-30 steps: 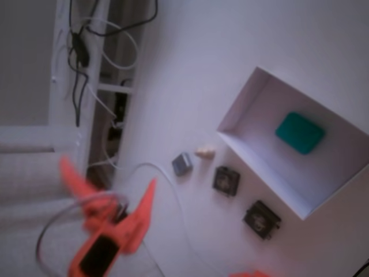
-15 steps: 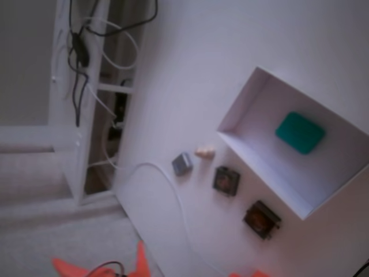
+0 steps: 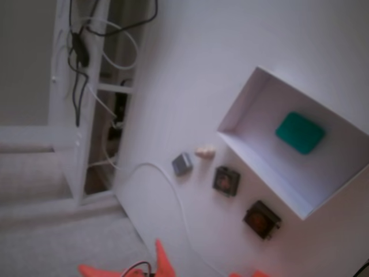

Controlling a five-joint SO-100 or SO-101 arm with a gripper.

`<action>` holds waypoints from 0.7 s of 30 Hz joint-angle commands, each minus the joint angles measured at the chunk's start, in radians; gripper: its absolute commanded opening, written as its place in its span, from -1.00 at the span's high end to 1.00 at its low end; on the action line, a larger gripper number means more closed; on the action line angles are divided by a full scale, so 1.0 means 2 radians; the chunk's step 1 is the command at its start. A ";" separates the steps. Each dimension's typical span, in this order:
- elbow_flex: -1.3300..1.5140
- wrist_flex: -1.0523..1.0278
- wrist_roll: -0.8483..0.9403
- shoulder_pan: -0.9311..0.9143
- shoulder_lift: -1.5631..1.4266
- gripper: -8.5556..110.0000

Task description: Grasp the green cube and put it in the bin.

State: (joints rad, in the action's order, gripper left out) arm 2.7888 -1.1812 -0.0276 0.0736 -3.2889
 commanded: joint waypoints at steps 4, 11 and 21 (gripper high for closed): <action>0.015 -0.097 0.002 0.005 -0.009 -0.50; 0.056 -0.084 0.002 0.004 -0.009 -0.49; 0.077 -0.076 0.009 0.008 -0.009 0.26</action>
State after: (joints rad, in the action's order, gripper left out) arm 2.9452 -1.3438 -0.0107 0.0859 -3.2981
